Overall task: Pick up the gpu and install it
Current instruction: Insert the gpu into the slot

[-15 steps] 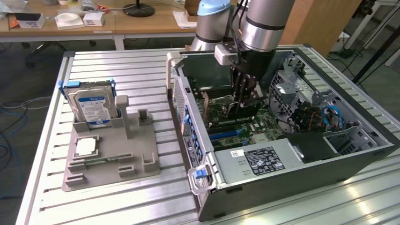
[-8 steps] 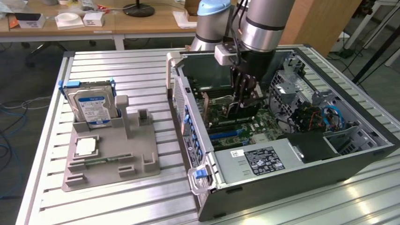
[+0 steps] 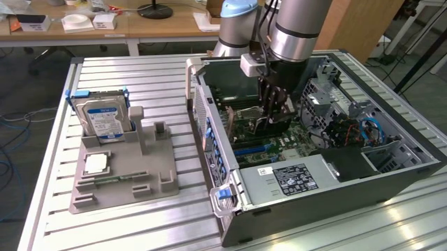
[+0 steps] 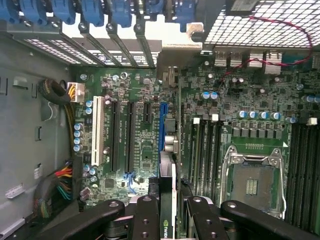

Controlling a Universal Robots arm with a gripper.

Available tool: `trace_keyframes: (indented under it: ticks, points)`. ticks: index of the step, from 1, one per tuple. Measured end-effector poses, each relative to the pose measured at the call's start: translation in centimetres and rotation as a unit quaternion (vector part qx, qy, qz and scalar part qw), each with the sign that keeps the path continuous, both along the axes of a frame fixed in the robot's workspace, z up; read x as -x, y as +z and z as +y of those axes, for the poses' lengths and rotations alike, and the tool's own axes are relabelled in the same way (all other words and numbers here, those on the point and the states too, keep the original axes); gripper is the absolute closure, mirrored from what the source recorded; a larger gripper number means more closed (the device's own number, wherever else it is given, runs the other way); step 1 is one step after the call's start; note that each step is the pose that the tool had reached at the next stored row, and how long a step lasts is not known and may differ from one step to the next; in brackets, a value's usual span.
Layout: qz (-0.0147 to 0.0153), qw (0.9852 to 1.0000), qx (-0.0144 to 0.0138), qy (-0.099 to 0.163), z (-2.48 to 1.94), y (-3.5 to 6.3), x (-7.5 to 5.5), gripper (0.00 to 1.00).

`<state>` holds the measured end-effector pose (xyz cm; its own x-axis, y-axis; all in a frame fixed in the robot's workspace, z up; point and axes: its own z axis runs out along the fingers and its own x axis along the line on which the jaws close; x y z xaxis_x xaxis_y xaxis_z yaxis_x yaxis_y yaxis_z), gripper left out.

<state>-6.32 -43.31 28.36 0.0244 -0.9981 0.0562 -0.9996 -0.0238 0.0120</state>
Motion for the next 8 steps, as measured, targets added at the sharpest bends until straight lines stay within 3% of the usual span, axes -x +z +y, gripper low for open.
trace_keyframes:
  ticks: [2,5,6,7,8]
  points:
    - [-0.0001,1.0000,0.0000,0.000,-0.11,-0.15,0.02,0.74]
    - [-0.0025,1.0000,-0.0008,0.000,-0.16,-0.41,0.15,0.74]
    - [-0.0028,1.0000,-0.0053,0.000,-0.17,-0.43,0.14,0.74]
    - [-0.0032,0.9999,-0.0124,-0.001,-0.17,-0.44,0.15,0.74]
    - [-0.0037,0.9998,-0.0219,-0.001,-0.17,-0.44,0.15,0.74]
